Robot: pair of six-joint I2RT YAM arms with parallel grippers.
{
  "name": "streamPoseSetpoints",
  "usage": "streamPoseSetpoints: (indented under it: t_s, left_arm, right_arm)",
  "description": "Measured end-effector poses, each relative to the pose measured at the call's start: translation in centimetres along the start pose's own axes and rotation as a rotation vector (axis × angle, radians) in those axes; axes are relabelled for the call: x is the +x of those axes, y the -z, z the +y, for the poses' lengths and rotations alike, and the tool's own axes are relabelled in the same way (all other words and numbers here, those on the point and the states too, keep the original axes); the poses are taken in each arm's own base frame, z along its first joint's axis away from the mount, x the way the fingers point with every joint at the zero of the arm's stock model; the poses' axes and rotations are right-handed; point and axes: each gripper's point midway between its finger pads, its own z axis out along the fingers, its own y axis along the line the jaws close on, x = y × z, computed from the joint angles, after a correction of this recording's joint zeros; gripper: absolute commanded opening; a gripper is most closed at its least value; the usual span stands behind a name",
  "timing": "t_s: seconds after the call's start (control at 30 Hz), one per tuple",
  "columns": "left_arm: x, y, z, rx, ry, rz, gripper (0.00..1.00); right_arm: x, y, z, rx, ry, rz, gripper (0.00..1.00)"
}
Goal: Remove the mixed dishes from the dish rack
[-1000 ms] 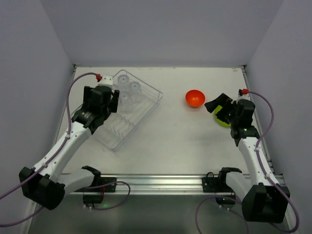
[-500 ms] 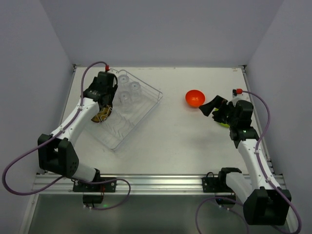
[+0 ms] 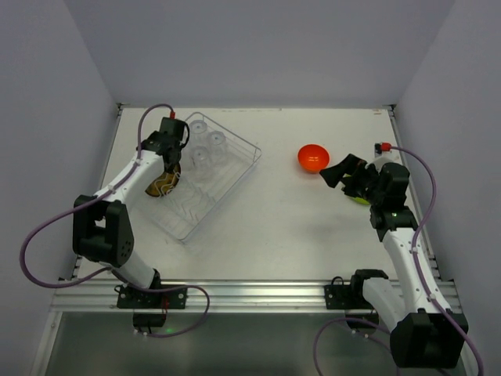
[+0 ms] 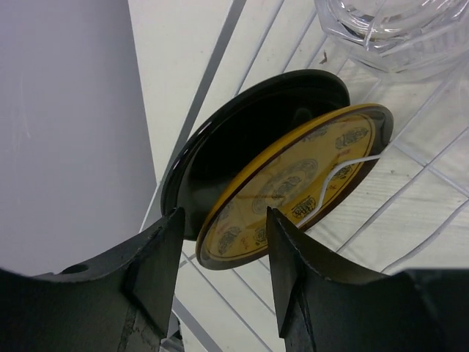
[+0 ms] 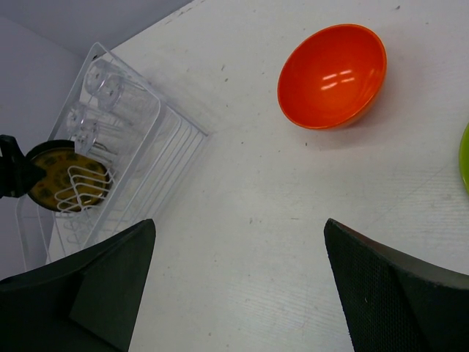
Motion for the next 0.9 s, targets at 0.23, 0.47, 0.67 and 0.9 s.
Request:
streamPoseSetpoints:
  t_s: [0.23, 0.47, 0.67, 0.9]
  left_arm:
    - [0.3, -0.3, 0.8, -0.018, 0.014, 0.01, 0.48]
    - [1.0, -1.4, -0.1, -0.001, -0.011, 0.052, 0.47]
    - [1.2, -1.6, -0.4, 0.019, -0.025, 0.064, 0.42]
    - [1.0, -1.0, -0.3, 0.043, -0.024, 0.051, 0.35]
  right_arm:
    - [0.1, 0.0, 0.2, -0.013, 0.0, 0.008, 0.99]
    - [0.3, -0.1, 0.2, -0.017, -0.002, 0.016, 0.99]
    - [0.5, -0.1, 0.5, -0.033, -0.002, 0.026, 0.99]
    - [0.6, 0.0, 0.7, -0.044, -0.002, 0.033, 0.99]
